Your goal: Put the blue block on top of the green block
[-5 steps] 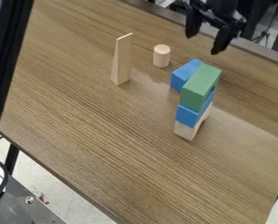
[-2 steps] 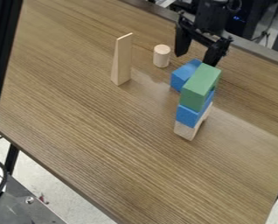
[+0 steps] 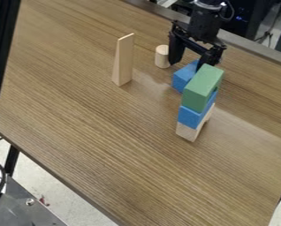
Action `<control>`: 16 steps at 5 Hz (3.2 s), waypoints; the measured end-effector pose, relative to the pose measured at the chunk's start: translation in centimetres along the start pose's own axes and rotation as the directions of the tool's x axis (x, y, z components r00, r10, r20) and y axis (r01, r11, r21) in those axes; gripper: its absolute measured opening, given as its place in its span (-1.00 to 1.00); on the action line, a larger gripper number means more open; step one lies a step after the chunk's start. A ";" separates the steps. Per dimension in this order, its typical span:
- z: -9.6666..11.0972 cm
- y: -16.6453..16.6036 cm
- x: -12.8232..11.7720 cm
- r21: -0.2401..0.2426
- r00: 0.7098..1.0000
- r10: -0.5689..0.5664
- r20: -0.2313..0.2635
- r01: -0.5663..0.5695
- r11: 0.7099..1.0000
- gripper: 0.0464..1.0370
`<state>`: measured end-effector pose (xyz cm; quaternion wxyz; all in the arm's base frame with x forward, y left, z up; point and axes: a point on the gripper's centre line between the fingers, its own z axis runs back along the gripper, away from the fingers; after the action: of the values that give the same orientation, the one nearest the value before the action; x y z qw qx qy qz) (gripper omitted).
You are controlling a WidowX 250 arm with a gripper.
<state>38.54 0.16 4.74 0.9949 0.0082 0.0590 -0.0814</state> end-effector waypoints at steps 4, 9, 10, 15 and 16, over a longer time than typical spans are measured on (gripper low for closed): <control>0.0 0.4 -1.6 -0.078 0.999 0.045 0.029 -0.042 0.996 0.05; 8.4 -4.0 -1.8 -0.104 0.972 -0.155 0.175 0.175 0.979 0.05; 8.8 -5.4 -2.3 -0.102 0.978 -0.161 0.130 0.175 0.979 0.05; 8.8 -8.1 -6.7 -0.285 0.988 0.122 0.098 -0.089 0.955 0.05; 9.2 -7.9 -7.5 -0.271 0.978 0.169 0.120 -0.131 0.954 0.05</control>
<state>30.94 -6.62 14.69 0.9922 -0.1245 -0.0024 0.0026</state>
